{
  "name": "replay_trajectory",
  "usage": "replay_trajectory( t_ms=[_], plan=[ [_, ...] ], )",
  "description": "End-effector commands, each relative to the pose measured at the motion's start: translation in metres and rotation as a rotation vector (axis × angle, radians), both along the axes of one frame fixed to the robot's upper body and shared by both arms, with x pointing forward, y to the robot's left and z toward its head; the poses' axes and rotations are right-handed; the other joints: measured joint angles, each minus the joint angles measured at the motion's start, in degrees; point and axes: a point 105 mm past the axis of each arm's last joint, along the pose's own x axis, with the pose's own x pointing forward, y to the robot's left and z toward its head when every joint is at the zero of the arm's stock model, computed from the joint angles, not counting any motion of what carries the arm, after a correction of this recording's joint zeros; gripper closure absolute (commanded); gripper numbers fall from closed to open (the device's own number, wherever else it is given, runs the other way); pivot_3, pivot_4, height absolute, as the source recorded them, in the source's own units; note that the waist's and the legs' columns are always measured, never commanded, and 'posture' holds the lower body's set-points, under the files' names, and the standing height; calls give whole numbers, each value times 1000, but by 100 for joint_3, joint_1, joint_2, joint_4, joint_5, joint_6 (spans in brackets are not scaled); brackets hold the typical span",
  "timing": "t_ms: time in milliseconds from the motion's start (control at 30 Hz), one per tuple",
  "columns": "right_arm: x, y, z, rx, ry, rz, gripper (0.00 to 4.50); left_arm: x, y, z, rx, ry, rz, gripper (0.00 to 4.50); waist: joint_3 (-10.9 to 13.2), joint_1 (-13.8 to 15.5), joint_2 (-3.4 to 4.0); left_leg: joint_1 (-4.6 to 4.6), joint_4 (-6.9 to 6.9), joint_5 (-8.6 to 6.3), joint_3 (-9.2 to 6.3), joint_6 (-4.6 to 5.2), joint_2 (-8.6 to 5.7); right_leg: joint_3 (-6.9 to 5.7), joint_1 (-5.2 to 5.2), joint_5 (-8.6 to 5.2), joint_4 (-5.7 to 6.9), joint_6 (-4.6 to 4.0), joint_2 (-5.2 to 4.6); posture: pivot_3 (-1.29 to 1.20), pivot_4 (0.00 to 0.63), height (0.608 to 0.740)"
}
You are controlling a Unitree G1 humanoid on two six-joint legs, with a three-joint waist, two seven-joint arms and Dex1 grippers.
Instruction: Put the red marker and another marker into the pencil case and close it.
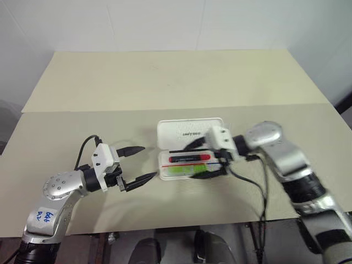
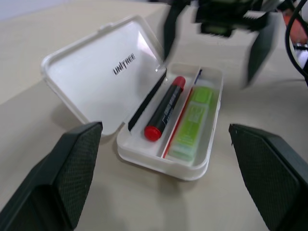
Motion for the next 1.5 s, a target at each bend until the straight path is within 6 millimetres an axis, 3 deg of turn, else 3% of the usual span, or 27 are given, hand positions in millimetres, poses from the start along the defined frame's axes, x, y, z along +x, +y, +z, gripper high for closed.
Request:
replay_trajectory(
  t_ms=[33, 100, 267, 367, 467, 600, 767, 833, 933, 1200, 1500],
  plan=[
    [-2, -21, 16, 51, -34, 6, 45, -4, 5, 9, 14, -47, 4, 0, 0, -16, -1, 4, 0, -1, 9, 1, 0, -1, 0, 0, -2, 0, 0, 0, 150, 740],
    [1, -38, 23, 74, -34, -16, 45, -5, 10, 9, 22, -46, 25, 0, 2, -63, -1, 9, 0, -2, 16, 0, 2, -3, 0, 0, -4, 0, 0, 0, 150, 740],
    [14, -56, 34, 131, -144, -57, 45, -10, 25, 7, 33, -47, 83, 0, 1, -99, -3, 16, -1, -1, 29, -1, 8, -3, -1, 0, -5, 0, 2, 0, 150, 740],
    [25, -71, 48, 243, -185, -123, 45, -13, 46, 9, 50, -75, 183, 0, 2, -98, -2, 15, 3, -1, 33, -1, 8, -1, -1, 0, -5, 0, 1, 0, 150, 740],
    [23, -81, 39, 213, -172, -101, 45, -17, 65, 10, 47, -83, 273, 0, 1, -83, -2, 14, 3, -1, 34, -1, 10, -2, -1, 0, -5, 0, 0, 0, 150, 740],
    [16, -79, 24, 171, -153, -41, 45, -26, 96, 1, 115, -61, 404, 0, 2, -92, -1, 13, 1, -2, 32, -2, 10, -3, -2, 0, -5, 0, -1, 0, 150, 740],
    [20, -70, 19, 168, -145, -14, 45, -38, 137, -12, 127, -19, 635, 0, 3, -100, -2, 11, 0, -5, 38, -3, 11, -7, -7, 0, -8, 0, -1, 0, 150, 740],
    [22, -68, 19, 164, -163, -7, 45, -43, 144, -19, 112, -2, 706, 0, 3, -79, -4, 13, 0, -6, 39, -2, 10, -5, -6, 0, -8, 0, -4, 0, 150, 740],
    [23, -68, 20, 151, -179, 1, 45, -48, 145, -34, 76, 7, 787, 0, 1, -88, -7, 14, 1, -7, 41, -1, 9, -5, -6, 0, -7, 0, -11, 0, 150, 740],
    [19, -65, 20, 132, -178, 24, 45, -39, 111, -56, -45, -4, 790, 0, -3, -71, -15, 12, 3, -7, 39, 0, 10, -9, -6, 0, -2, -1, -13, 0, 150, 740],
    [17, -61, 23, 142, -187, 38, 45, -29, 113, -67, -48, -1, 814, 0, -5, -89, -16, 14, 4, -7, 42, 1, 10, -11, -6, 0, -2, -1, -13, 0, 150, 740]
  ],
)
